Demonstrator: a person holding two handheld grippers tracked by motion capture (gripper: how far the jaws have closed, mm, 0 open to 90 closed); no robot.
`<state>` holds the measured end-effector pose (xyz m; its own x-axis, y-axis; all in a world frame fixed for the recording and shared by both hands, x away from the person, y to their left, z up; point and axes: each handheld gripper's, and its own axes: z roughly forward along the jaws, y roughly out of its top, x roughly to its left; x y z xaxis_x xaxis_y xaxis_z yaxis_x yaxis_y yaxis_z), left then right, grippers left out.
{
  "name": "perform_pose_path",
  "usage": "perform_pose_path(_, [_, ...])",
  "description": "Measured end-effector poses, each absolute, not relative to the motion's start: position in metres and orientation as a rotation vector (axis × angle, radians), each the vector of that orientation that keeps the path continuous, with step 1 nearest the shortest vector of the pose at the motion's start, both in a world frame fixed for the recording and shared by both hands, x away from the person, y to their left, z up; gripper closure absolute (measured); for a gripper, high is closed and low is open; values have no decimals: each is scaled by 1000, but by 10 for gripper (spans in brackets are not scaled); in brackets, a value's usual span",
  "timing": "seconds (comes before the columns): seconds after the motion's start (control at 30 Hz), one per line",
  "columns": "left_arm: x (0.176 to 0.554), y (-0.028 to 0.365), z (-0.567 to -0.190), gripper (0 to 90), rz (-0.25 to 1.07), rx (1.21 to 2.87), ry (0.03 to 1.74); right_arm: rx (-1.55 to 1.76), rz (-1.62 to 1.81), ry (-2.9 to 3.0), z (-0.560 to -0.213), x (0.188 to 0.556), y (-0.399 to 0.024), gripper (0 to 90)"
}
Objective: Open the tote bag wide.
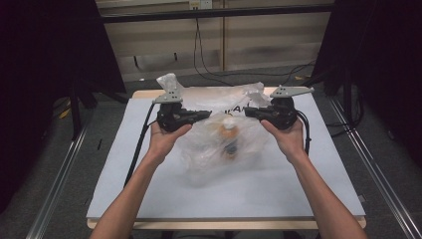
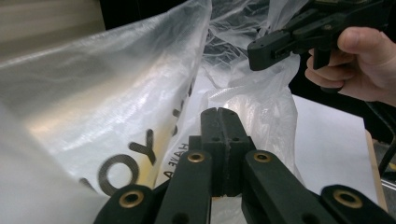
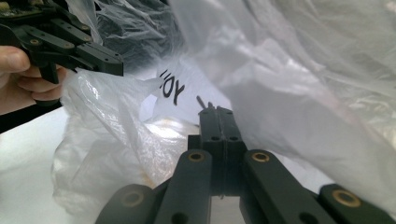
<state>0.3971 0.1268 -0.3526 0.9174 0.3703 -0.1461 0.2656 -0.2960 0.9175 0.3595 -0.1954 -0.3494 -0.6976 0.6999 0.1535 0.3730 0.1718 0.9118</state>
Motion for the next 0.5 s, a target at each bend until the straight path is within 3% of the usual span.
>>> perform_pose_path(0.5, [389, 116, -389, 900, 45, 1936, 466, 1040, 1524, 2238, -391, 355, -189, 900])
